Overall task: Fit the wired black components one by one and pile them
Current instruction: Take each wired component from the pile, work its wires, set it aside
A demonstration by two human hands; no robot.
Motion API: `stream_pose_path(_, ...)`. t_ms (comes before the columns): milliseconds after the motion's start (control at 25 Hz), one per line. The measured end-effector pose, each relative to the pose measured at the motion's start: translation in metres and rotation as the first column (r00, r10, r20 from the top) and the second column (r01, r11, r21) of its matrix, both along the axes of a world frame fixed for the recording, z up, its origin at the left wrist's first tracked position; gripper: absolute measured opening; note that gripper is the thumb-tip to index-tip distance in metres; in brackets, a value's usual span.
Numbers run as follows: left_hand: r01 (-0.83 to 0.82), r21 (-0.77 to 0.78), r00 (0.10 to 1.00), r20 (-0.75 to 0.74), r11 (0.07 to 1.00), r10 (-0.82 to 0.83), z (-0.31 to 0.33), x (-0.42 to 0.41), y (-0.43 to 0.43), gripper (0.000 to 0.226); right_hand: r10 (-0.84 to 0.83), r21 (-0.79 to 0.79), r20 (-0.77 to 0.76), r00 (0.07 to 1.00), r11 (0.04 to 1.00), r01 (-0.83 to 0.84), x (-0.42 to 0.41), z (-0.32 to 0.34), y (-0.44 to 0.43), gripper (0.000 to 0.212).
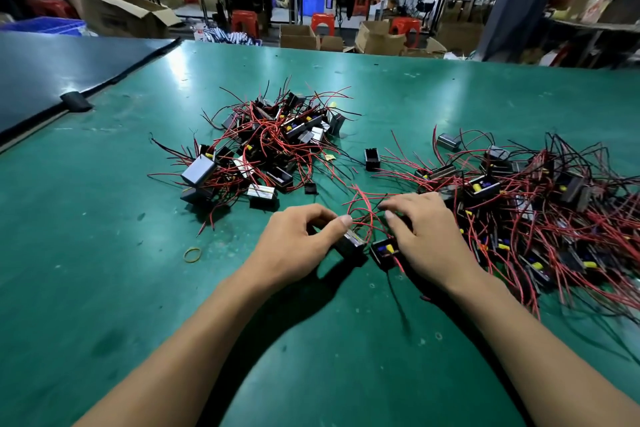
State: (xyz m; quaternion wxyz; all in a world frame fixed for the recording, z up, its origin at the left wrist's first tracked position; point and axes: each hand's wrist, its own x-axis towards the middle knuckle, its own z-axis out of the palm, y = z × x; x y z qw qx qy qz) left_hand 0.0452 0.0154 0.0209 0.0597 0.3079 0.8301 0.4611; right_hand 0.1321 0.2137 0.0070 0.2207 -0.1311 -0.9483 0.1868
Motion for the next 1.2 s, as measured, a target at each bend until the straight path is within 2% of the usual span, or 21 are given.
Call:
stream_pose_path(160,0.034,-0.063,0.997,-0.066,0.997,-0.038,-0.003,0.006,0.001,0.024,-0.037,-0.119,-0.148,0.988,0.993,0.019,0.004,-0.001,0.007,0.024)
stream_pose_path(320,0.056,-0.071,0.998,0.046,0.996,-0.053,0.000,0.005,0.001,0.023,0.004,-0.023,-0.046,0.999,1.000,-0.005,0.003,-0.001,0.019,0.027)
stream_pose_path(440,0.115,-0.090,0.984,0.149,0.989,-0.100,0.003,0.007,0.001,0.041,-0.081,-0.055,-0.022,0.996,0.995,0.079,-0.001,0.003,0.025,0.035)
stream_pose_path(520,0.127,-0.190,0.991,0.069,0.974,-0.115,0.003,0.011,0.003,0.054,-0.125,-0.074,-0.003,0.992,0.989,0.124,-0.006,0.006,0.023,0.037)
stream_pose_path(600,0.098,-0.293,0.989,-0.075,0.951,-0.125,0.001,0.014,0.005,0.052,-0.126,-0.062,0.023,0.992,0.990,0.127,-0.009,0.010,0.018,0.040)
stream_pose_path(680,0.081,-0.261,0.987,-0.115,0.962,-0.115,0.000,0.015,0.006,0.039,-0.102,-0.012,0.003,0.995,0.995,0.102,-0.007,0.013,0.010,0.042)
stream_pose_path(760,0.103,-0.206,0.992,-0.056,0.973,-0.117,0.000,0.012,0.005,0.034,-0.079,-0.021,-0.098,0.992,0.997,0.077,-0.001,0.015,0.001,0.038)
stream_pose_path(840,0.175,-0.161,0.983,0.074,0.971,-0.165,0.003,0.009,0.002,0.038,-0.064,-0.169,-0.124,0.990,0.985,0.042,0.006,0.020,-0.008,0.027)
stream_pose_path(920,0.230,-0.117,0.963,0.169,0.966,-0.209,0.006,0.004,-0.002,0.036,0.044,-0.352,0.022,0.999,0.935,-0.034,0.011,0.024,-0.017,0.019)
stream_pose_path(1000,0.257,-0.090,0.949,0.208,0.962,-0.235,0.007,0.000,-0.005,0.031,0.205,-0.483,0.131,0.970,0.868,-0.118,0.017,0.024,-0.020,0.024)
stream_pose_path(1080,0.262,-0.068,0.946,0.217,0.963,-0.242,0.008,-0.001,-0.007,0.029,0.312,-0.587,0.139,0.940,0.790,-0.176,0.025,0.028,-0.018,0.030)
stream_pose_path(1200,0.195,-0.055,0.974,0.129,0.979,-0.186,0.009,-0.005,-0.009,0.029,0.423,-0.714,0.123,0.898,0.666,-0.216,0.032,0.033,-0.011,0.028)
